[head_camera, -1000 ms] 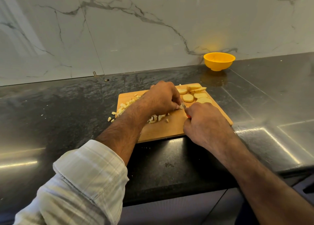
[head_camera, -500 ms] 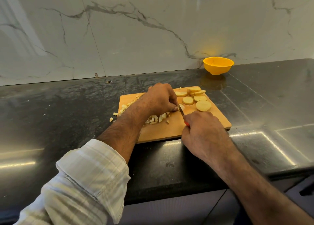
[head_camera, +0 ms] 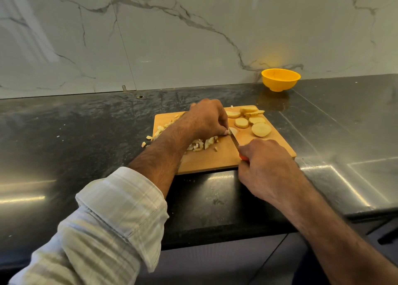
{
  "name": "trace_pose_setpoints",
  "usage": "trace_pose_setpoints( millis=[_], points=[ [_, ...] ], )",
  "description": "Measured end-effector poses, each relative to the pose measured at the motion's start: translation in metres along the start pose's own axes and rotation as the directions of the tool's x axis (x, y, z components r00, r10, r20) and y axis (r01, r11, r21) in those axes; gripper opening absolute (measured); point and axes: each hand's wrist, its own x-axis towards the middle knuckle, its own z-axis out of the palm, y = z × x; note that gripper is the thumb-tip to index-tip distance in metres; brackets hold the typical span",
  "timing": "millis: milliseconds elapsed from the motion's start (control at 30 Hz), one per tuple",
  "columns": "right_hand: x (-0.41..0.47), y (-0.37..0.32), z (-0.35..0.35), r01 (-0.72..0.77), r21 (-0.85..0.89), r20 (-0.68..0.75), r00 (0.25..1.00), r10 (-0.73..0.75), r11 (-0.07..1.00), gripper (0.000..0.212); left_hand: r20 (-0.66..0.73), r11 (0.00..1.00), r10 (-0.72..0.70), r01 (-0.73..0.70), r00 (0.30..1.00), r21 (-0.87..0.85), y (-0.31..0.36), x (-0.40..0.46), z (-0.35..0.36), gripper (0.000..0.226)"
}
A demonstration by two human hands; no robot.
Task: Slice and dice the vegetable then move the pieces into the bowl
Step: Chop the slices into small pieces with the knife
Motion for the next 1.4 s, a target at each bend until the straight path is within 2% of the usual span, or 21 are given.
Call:
trace_pose_setpoints(
  millis=[200, 367, 533, 733, 833, 967, 1067, 1200, 1400],
  points=[
    [0.0, -0.006, -0.012, 0.019, 0.021, -0.056, 0.998, -0.018, 1.0, 0.03, -0.012, 1.0, 0.001, -0.001, 1.0, 0.013, -0.005, -0.003, -0.007, 0.003],
    [0.012, -0.014, -0.007, -0.001, 0.014, 0.013, 1.0, 0.001, 1.0, 0.036, 0.013, 0.999, -0.012, 0.011, 1.0, 0.033, -0.007, 0.001, -0.003, 0.002],
    [0.024, -0.016, 0.001, -0.006, -0.016, 0.012, 1.0, 0.006, 1.0, 0.031, 0.03, 1.0, -0.022, 0.022, 0.999, 0.01, -0.008, 0.002, -0.003, 0.004],
    [0.026, -0.007, -0.007, 0.009, 0.067, -0.006, 1.0, -0.009, 0.998, 0.035, 0.023, 0.998, -0.017, 0.016, 1.0, 0.057, -0.006, 0.002, -0.003, 0.005],
    [0.009, 0.009, -0.015, 0.009, 0.145, -0.068, 0.998, 0.001, 0.989, 0.042, -0.025, 0.989, -0.007, 0.011, 1.0, 0.145, -0.003, 0.001, 0.003, 0.015],
    [-0.007, 0.022, -0.026, -0.05, 0.163, -0.066, 0.996, 0.061, 0.985, 0.043, -0.091, 0.978, 0.015, 0.005, 0.996, 0.208, 0.005, 0.002, 0.014, 0.033],
    [-0.007, 0.025, -0.026, -0.076, 0.151, -0.021, 0.997, 0.08, 0.986, 0.045, -0.094, 0.974, 0.03, -0.008, 0.995, 0.226, 0.012, 0.003, 0.019, 0.03],
    [-0.003, 0.028, -0.027, -0.093, 0.133, 0.037, 0.995, 0.089, 0.987, 0.047, -0.078, 0.995, 0.007, 0.002, 0.997, 0.102, 0.015, 0.002, 0.018, 0.011],
    [0.005, 0.031, -0.03, -0.102, 0.123, 0.077, 0.993, 0.093, 0.987, 0.048, -0.067, 1.0, 0.02, -0.021, 0.998, -0.01, 0.012, 0.001, 0.012, 0.016]
  ],
)
